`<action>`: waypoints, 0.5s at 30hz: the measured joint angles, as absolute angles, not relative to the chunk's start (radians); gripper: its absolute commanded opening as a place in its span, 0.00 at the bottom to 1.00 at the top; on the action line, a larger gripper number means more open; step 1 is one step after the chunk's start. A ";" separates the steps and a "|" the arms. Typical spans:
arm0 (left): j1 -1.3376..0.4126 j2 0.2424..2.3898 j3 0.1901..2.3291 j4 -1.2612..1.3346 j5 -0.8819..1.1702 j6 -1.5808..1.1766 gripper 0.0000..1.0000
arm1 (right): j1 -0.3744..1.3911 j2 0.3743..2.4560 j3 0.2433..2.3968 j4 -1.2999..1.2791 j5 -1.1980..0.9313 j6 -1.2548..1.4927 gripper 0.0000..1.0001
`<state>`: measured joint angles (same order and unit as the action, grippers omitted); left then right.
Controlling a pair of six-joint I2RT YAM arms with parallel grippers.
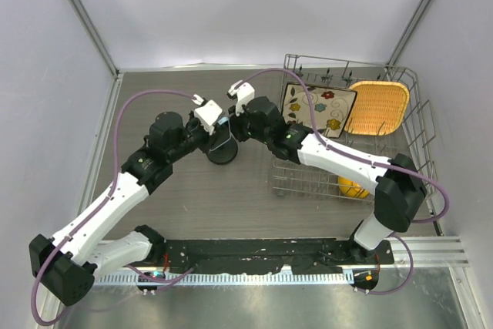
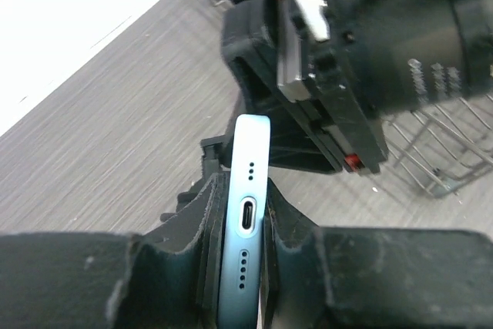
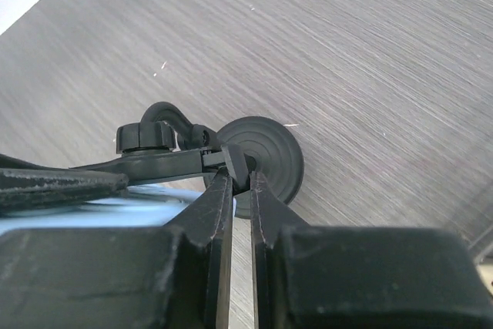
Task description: Place the phone on the phone stand
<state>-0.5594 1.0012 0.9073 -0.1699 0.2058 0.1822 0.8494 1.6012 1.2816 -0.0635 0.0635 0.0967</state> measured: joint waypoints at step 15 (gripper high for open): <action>-0.653 1.048 0.908 -0.094 -0.040 0.116 0.00 | 1.038 1.597 1.213 0.023 0.667 0.311 0.01</action>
